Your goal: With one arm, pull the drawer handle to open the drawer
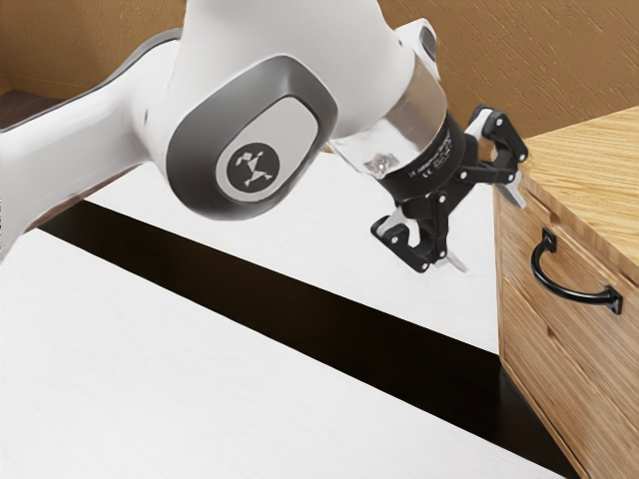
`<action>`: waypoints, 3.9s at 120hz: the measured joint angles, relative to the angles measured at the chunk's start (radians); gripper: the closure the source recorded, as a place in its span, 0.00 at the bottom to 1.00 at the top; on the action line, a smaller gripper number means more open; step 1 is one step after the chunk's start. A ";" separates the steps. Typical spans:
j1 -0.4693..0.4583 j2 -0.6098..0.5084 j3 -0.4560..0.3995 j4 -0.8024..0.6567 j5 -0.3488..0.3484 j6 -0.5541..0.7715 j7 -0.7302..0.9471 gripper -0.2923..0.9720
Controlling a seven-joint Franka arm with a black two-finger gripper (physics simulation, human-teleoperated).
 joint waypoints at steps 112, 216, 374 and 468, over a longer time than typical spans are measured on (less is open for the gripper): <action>0.015 0.057 -0.090 0.013 0.090 0.018 0.026 0.33; -0.002 0.106 -0.093 0.000 0.090 0.018 0.031 0.46; 0.003 -0.065 -0.062 -0.184 0.036 0.057 0.028 0.48; 0.002 -0.217 -0.028 -0.325 -0.042 0.094 0.027 0.48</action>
